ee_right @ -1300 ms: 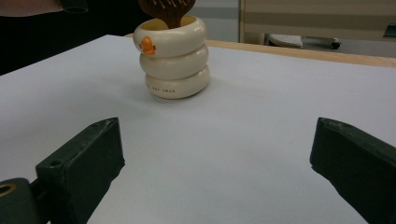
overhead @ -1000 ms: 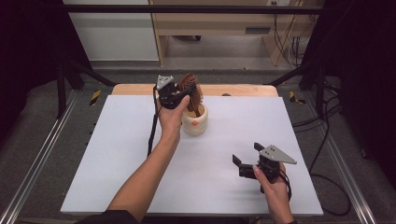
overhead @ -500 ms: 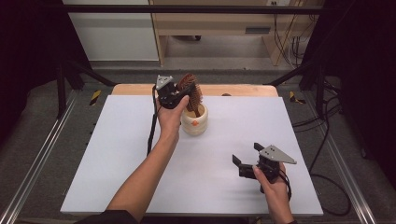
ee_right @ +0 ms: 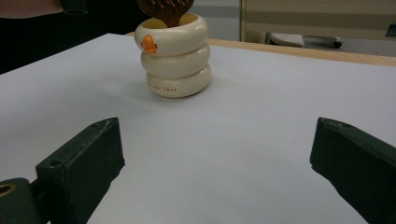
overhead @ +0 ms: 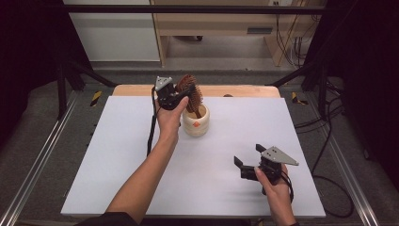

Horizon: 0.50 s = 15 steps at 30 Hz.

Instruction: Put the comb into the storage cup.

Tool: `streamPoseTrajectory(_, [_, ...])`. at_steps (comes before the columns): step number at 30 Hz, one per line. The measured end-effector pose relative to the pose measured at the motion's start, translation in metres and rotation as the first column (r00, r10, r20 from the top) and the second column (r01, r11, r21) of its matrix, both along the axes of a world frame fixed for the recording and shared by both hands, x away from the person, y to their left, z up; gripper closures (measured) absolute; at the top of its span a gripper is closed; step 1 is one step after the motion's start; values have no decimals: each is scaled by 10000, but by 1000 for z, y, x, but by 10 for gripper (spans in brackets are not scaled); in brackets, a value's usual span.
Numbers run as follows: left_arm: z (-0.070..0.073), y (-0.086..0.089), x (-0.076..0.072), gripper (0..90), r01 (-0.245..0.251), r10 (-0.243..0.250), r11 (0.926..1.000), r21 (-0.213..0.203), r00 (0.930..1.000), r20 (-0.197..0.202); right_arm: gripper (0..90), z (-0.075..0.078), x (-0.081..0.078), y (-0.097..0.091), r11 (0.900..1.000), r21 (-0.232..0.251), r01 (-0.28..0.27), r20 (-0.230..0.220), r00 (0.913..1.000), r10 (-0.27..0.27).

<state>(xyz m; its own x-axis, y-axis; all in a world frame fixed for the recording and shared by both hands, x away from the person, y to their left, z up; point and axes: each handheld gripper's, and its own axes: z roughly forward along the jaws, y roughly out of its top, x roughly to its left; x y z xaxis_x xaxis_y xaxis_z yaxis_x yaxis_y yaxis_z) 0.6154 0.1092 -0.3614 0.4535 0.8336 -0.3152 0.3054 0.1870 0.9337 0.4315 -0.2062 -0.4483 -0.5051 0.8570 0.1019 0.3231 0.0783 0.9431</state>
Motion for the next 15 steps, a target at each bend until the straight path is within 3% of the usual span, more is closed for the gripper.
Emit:
streamPoseTrajectory(5, [-1,1,1,477,14,-14,10000,41,10000,17,32,0,0,0,10000,-7,-3,-3,10000,3])
streamPoseTrajectory(9, [-1,1,1,458,98,-106,9992,388,9998,194,32,0,0,1,10000,9,3,-11,10000,-3])
streamPoseTrajectory(15, [-2,2,2,441,87,-93,9994,346,9998,186,32,0,0,1,10000,4,-7,-13,10000,7])
